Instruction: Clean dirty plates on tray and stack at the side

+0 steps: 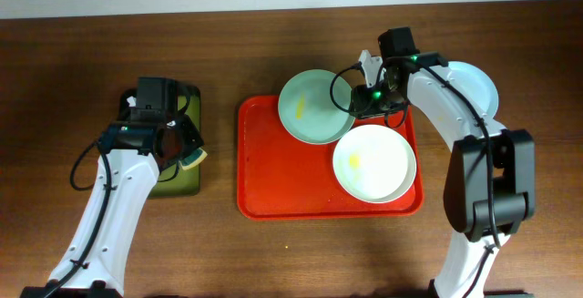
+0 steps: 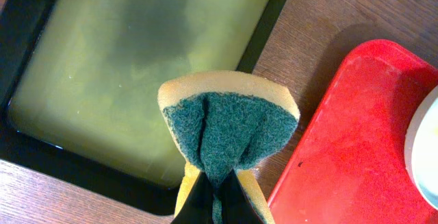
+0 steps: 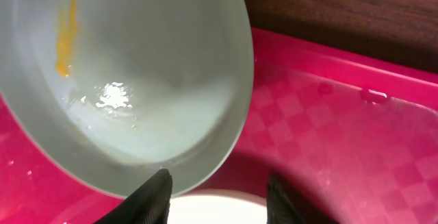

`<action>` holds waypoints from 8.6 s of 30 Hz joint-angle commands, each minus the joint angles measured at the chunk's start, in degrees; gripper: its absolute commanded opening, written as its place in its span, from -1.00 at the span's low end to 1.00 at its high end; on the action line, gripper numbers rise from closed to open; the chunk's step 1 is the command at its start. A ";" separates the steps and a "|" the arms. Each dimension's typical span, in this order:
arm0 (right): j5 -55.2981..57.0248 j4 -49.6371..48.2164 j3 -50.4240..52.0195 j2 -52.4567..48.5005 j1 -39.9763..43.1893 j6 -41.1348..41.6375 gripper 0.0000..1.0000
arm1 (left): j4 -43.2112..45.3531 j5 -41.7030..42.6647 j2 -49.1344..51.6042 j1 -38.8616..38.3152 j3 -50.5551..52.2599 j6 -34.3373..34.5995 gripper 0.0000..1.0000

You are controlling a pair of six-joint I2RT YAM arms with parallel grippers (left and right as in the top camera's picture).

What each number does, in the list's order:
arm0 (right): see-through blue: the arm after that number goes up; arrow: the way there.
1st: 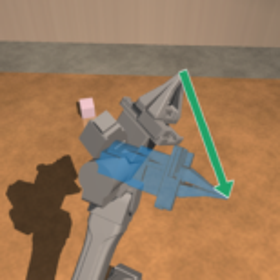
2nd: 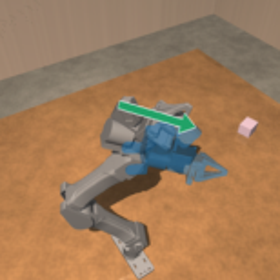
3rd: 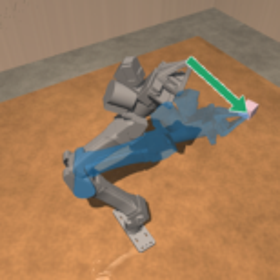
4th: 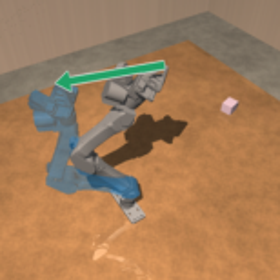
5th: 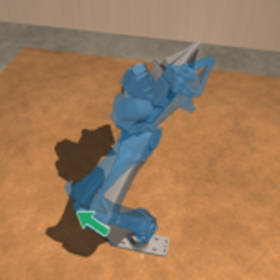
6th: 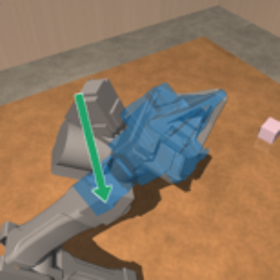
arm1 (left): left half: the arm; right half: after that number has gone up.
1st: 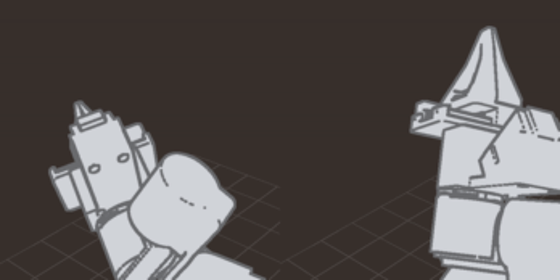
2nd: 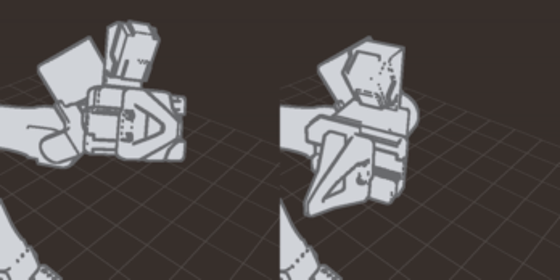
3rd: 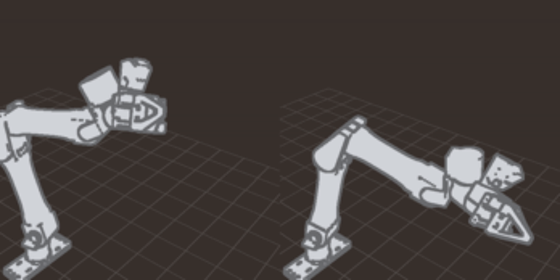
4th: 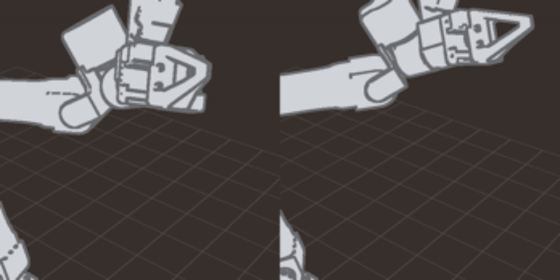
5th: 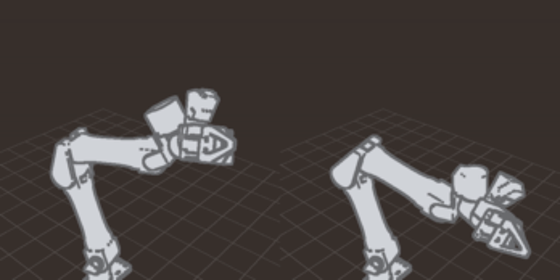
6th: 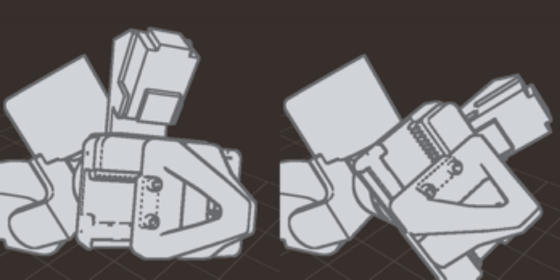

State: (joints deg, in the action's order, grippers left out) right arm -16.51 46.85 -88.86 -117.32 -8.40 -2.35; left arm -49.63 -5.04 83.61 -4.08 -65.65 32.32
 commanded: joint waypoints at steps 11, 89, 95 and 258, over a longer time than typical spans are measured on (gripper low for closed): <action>0.76 -6.58 0.22 -5.14 -0.96 2.01 -0.11 | 0.33 0.33 -1.25 -0.07 -0.83 -1.14 -1.00; 4.76 -6.95 8.83 -1.46 -18.53 7.34 -0.92 | 4.22 8.94 6.38 -12.50 -0.83 -9.25 -1.00; 4.79 -6.88 8.83 -1.46 -18.53 7.87 -0.92 | 6.43 10.34 8.44 -12.76 -0.83 -9.25 -1.00; 60.06 -8.31 2.47 19.50 -35.56 -2.86 -0.93 | -3.63 -2.71 -2.54 7.23 -2.75 -0.70 -1.00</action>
State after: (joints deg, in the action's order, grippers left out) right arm 58.76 36.47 -84.12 -102.28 -48.64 -18.57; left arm -53.36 -8.08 81.65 2.94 -67.72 32.38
